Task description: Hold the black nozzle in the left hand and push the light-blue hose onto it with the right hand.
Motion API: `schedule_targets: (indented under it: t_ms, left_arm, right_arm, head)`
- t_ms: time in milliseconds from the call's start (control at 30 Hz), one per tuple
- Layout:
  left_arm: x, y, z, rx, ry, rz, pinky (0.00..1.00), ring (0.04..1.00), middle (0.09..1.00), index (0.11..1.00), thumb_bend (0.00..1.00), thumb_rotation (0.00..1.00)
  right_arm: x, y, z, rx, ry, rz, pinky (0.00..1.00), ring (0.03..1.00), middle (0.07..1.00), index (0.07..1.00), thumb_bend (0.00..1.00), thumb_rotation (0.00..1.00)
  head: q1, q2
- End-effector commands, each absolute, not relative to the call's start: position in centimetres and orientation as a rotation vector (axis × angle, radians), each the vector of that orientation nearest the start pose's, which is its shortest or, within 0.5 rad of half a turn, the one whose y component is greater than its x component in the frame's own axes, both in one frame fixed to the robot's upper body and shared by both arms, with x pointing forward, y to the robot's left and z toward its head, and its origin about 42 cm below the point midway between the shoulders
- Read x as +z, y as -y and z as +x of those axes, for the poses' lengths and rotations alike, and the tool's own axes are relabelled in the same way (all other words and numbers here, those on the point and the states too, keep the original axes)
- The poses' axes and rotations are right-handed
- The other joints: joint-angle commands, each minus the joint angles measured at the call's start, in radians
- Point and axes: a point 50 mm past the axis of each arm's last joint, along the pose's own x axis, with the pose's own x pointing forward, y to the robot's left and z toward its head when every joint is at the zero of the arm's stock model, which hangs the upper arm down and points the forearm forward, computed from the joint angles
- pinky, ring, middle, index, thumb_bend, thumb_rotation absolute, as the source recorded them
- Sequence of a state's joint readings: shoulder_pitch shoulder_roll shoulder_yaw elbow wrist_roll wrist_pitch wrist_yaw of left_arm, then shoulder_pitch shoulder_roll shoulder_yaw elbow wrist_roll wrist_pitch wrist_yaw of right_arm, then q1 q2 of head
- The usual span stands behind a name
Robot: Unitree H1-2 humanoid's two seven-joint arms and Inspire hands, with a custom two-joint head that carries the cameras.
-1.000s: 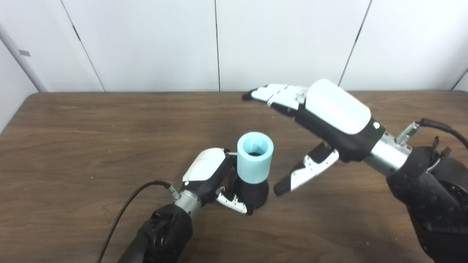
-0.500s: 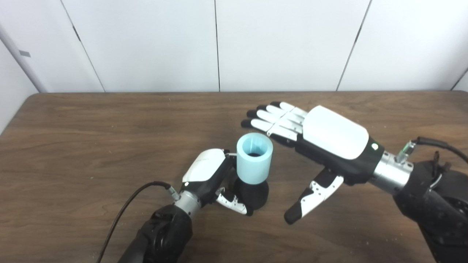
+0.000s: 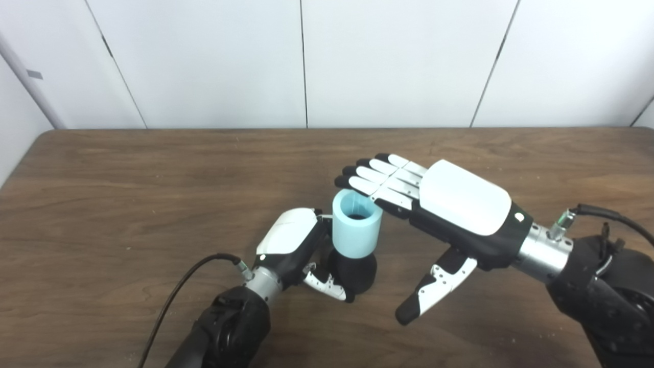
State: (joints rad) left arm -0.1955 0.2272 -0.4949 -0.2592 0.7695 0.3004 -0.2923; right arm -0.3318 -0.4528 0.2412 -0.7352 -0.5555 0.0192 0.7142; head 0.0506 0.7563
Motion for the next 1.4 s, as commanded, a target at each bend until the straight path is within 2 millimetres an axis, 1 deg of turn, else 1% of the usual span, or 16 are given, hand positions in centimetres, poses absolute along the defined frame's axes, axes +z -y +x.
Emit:
schedule_targets:
  t_ms: [0, 167, 467, 500, 567, 600, 667, 800, 967, 1000, 1100, 1367]
  left_arm:
    - [14.4, -13.8, 28.9, -0.611, 0.037, 1.05, 0.93, 0.709, 0.538, 0.458, 0.52, 0.0]
    - [14.4, -13.9, 28.9, -0.609, 0.032, 1.034, 0.92, 0.69, 0.517, 0.474, 0.52, 0.0]
    - [14.4, -13.9, 28.9, -0.609, 0.034, 1.038, 0.92, 0.696, 0.531, 0.463, 0.52, 0.0]
    - [14.4, -13.9, 29.0, -0.612, 0.035, 1.042, 0.92, 0.699, 0.509, 0.473, 0.52, 0.0]
    - [14.3, -14.0, 29.1, -0.617, 0.037, 1.043, 0.92, 0.709, 0.497, 0.472, 0.52, 0.0]
    - [14.3, -14.0, 29.1, -0.618, 0.038, 1.041, 0.92, 0.693, 0.487, 0.47, 0.52, 0.0]
    - [14.3, -14.0, 29.1, -0.62, 0.041, 1.039, 0.92, 0.679, 0.504, 0.435, 0.52, 0.0]
    - [14.2, -14.0, 29.0, -0.623, 0.043, 1.036, 0.92, 0.665, 0.522, 0.426, 0.52, 0.0]
    - [14.2, -14.0, 29.0, -0.62, 0.039, 1.039, 0.93, 0.671, 0.531, 0.423, 0.51, 0.0]
    - [14.3, -14.0, 29.0, -0.62, 0.039, 1.039, 0.93, 0.67, 0.505, 0.452, 0.52, 0.0]
    - [14.3, -14.0, 29.0, -0.62, 0.039, 1.04, 0.93, 0.671, 0.526, 0.425, 0.52, 0.0]
    - [14.3, -14.0, 29.0, -0.62, 0.038, 1.048, 0.92, 0.658, 0.529, 0.425, 0.52, 0.0]
  right_arm:
    - [33.1, 19.1, 25.7, 0.69, 0.774, -1.244, 1.0, 1.0, 1.0, 0.994, 0.72, 1.0]
    - [33.0, 19.0, 25.8, 0.697, 0.775, -1.248, 1.0, 1.0, 1.0, 0.993, 0.72, 1.0]
    - [32.9, 19.0, 25.9, 0.698, 0.774, -1.251, 1.0, 1.0, 1.0, 0.991, 0.72, 1.0]
    - [32.6, 19.1, 26.0, 0.701, 0.766, -1.251, 1.0, 1.0, 1.0, 0.991, 0.72, 1.0]
    - [32.2, 19.3, 26.2, 0.703, 0.753, -1.256, 1.0, 1.0, 1.0, 0.975, 0.72, 1.0]
    - [32.1, 19.4, 26.2, 0.702, 0.747, -1.259, 1.0, 1.0, 1.0, 0.967, 0.72, 1.0]
    - [32.0, 19.5, 26.3, 0.701, 0.741, -1.264, 1.0, 1.0, 1.0, 0.962, 0.72, 1.0]
    - [31.8, 19.6, 26.4, 0.698, 0.731, -1.273, 1.0, 1.0, 1.0, 0.954, 0.72, 1.0]
    - [31.9, 19.6, 26.3, 0.693, 0.728, -1.287, 1.0, 1.0, 1.0, 0.948, 0.73, 1.0]
    - [31.9, 19.5, 26.3, 0.693, 0.728, -1.288, 1.0, 1.0, 1.0, 0.945, 0.73, 1.0]
    - [32.0, 19.5, 26.3, 0.693, 0.728, -1.29, 1.0, 1.0, 1.0, 0.936, 0.73, 1.0]
    - [31.8, 19.4, 26.2, 0.697, 0.728, -1.29, 1.0, 1.0, 1.0, 0.934, 0.73, 1.0]
  head:
    - [0.002, -0.001]
    - [0.001, -0.001]
    - [0.002, -0.002]
    - [0.0, 0.0]
    - [0.002, 0.001]
    - [0.001, 0.003]
    - [0.0, 0.003]
    - [-0.001, 0.004]
    - [0.001, 0.005]
    - [0.002, 0.005]
    - [0.002, 0.005]
    - [0.0, 0.004]
